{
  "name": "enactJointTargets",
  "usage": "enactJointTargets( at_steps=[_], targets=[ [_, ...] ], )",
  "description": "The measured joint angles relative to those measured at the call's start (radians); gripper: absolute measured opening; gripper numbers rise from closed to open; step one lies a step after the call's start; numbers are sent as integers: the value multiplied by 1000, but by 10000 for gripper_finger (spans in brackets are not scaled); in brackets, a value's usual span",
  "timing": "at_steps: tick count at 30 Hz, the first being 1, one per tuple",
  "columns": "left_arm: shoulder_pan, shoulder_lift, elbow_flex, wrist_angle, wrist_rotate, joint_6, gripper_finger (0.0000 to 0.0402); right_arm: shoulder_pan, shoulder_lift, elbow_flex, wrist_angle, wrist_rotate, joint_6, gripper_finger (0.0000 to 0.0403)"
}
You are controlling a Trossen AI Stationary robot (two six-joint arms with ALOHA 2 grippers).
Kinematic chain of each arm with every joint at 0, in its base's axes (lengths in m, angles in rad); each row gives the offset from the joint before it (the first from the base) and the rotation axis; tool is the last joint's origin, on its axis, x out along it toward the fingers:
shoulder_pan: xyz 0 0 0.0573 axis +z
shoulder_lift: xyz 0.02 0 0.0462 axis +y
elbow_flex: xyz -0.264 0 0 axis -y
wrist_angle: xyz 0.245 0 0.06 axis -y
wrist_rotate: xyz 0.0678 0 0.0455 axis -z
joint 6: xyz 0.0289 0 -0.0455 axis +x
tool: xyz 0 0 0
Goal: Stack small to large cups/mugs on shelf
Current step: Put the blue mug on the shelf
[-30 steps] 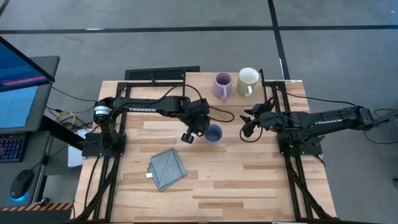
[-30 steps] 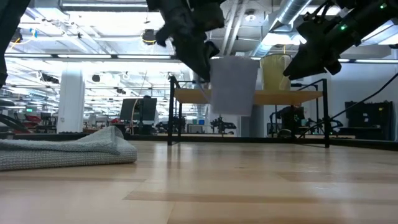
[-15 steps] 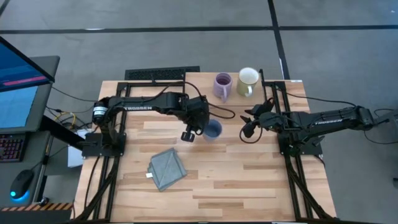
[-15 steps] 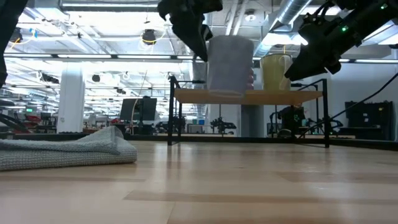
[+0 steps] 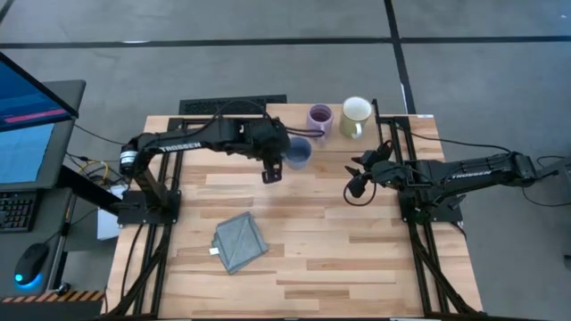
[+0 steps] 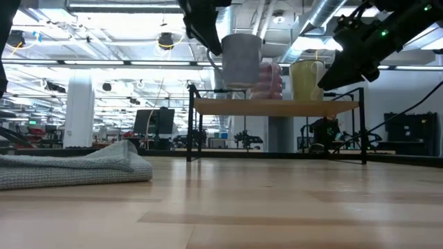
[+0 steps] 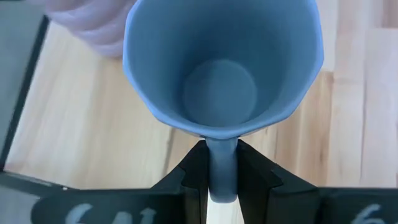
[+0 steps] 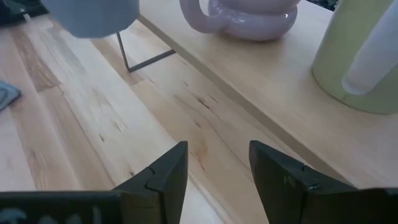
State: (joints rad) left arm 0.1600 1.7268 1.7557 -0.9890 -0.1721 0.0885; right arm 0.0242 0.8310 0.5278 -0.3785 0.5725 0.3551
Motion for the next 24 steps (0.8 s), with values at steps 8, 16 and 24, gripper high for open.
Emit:
enactJointTargets(
  at_steps=[8,16,24],
  targets=[
    [12,-8,0,-14,-66,-141,41,0,0,0,-4,-3,-24,193],
    [35,-8,0,-7,-154,-282,41,0,0,0,-3,-58,-25,193],
    [88,-8,-1,66,-225,-452,41,2,0,0,27,-93,-25,193]
  ],
)
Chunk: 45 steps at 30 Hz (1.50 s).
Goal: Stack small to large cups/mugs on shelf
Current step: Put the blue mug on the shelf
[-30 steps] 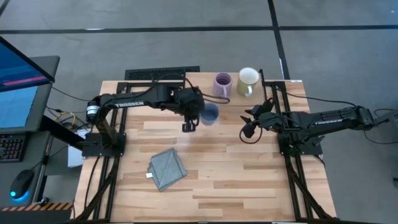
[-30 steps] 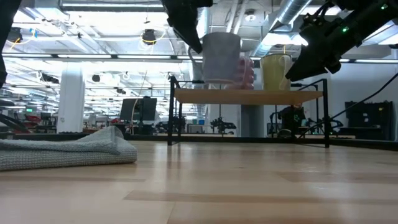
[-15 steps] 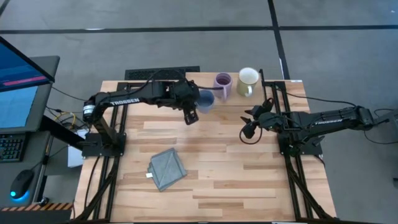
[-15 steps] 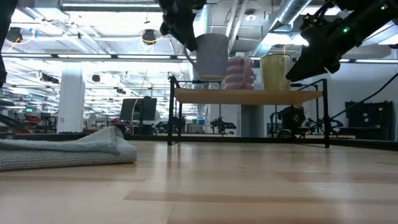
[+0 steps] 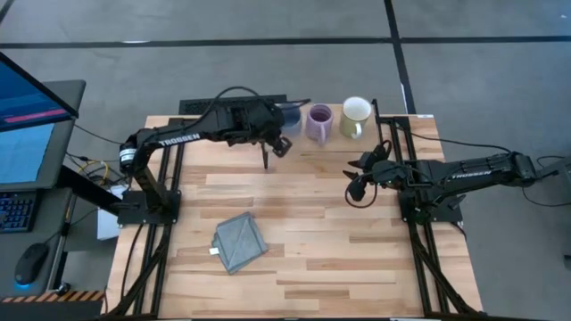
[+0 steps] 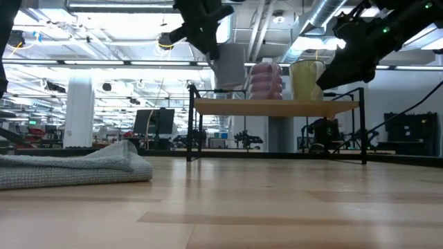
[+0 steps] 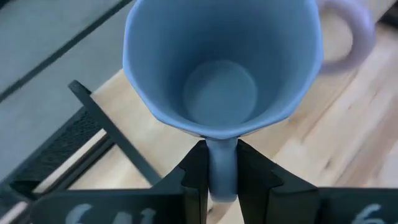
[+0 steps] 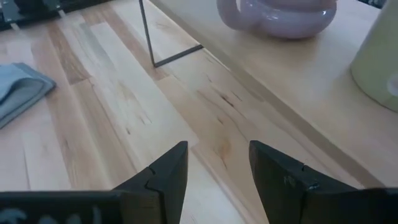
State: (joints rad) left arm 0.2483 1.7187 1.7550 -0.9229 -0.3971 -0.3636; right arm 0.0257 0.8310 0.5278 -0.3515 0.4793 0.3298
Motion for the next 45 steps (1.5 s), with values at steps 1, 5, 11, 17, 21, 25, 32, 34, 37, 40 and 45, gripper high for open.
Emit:
enactJointTargets(
  at_steps=[1,5,11,17,21,25,32,34,37,40,45],
  targets=[
    [5,0,0,15,6,-15,41,0,0,0,-1,-4,0,193],
    [10,1,0,60,27,-26,41,0,0,0,-2,-11,-24,193],
    [10,1,0,58,18,-53,41,0,0,0,-6,-11,-45,193],
    [18,14,0,50,1,-98,41,0,0,0,-7,-12,-51,193],
    [27,28,-2,39,-8,-126,41,0,0,0,-8,-12,-51,193],
    [33,42,-2,42,-11,-142,41,0,0,0,-11,-12,-51,193],
    [37,45,-2,34,-56,-221,41,0,0,0,-14,-36,-51,193],
    [37,44,-2,31,-64,-244,41,0,0,0,-14,-37,-51,193],
    [37,48,-2,30,-78,-288,41,0,0,0,-14,-37,-52,193],
    [37,51,-2,18,-78,-337,41,0,0,0,-13,-37,-52,193],
    [33,51,-4,19,-74,-397,41,0,0,0,-10,-37,-53,193]
  ],
)
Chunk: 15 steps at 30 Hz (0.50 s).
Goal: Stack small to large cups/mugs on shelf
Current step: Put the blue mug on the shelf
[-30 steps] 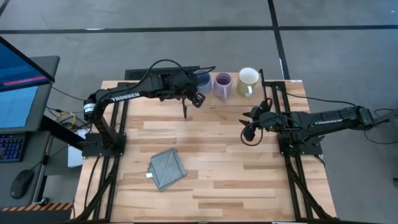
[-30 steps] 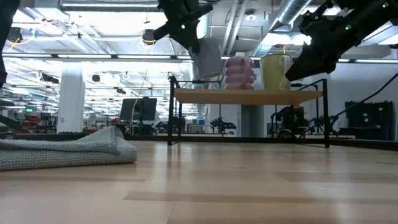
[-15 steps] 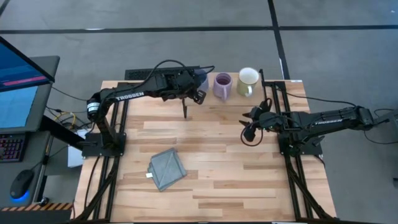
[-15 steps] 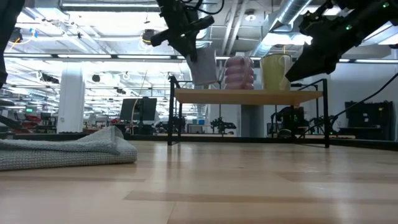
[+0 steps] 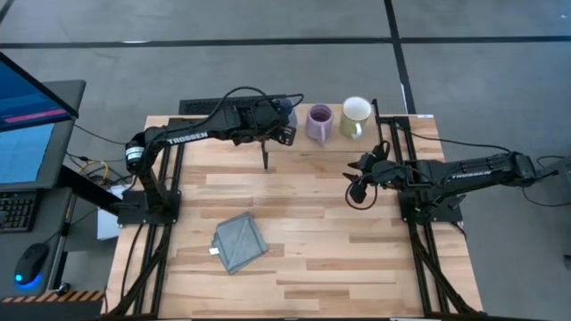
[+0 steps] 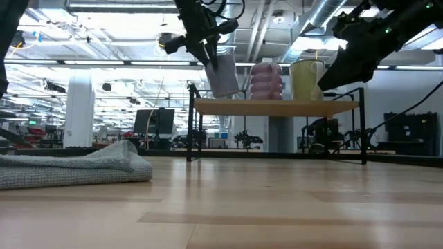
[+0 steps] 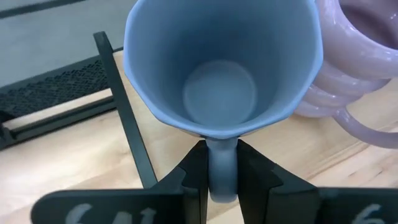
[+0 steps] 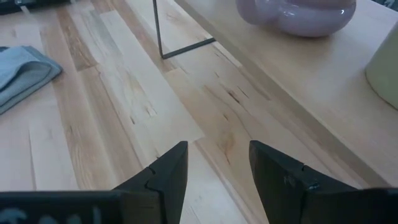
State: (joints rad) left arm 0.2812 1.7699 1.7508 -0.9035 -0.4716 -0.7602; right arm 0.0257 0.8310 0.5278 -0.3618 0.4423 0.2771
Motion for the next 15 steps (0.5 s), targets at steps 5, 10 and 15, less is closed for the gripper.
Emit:
enactJointTargets(
  at_steps=[5,10,15],
  targets=[
    [0,0,0,0,1,-35,41,0,0,0,0,0,0,193],
    [0,0,0,-4,3,-52,41,0,0,0,0,0,-16,193],
    [0,0,0,-5,11,-41,41,0,0,0,0,0,-26,193]
  ],
)
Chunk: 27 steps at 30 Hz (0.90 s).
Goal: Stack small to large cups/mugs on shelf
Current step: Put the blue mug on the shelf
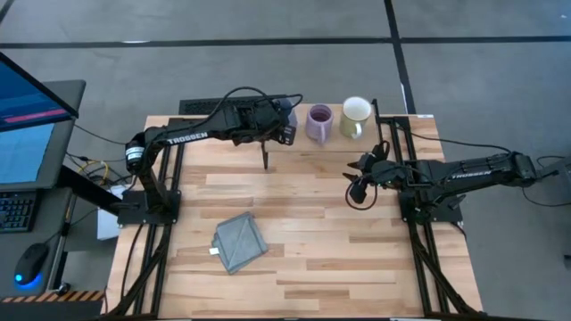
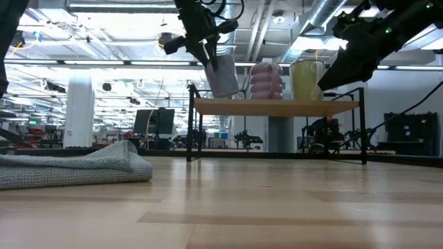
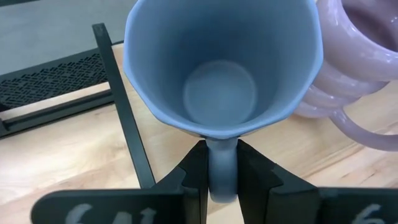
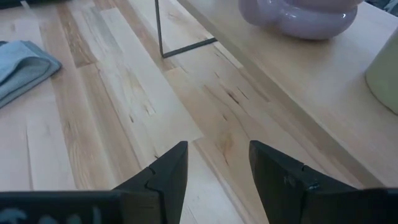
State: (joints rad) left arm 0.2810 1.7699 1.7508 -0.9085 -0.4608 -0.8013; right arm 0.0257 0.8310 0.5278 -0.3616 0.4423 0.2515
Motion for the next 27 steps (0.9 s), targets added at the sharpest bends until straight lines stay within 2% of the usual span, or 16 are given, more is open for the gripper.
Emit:
enactJointTargets(
  at_steps=[9,22,27],
  targets=[
    [14,0,0,0,46,46,41,0,0,0,0,0,-1,193],
    [15,0,1,-3,41,88,41,0,0,0,0,0,1,193],
    [15,0,-5,-57,43,85,41,0,0,0,0,0,2,193]
  ],
)
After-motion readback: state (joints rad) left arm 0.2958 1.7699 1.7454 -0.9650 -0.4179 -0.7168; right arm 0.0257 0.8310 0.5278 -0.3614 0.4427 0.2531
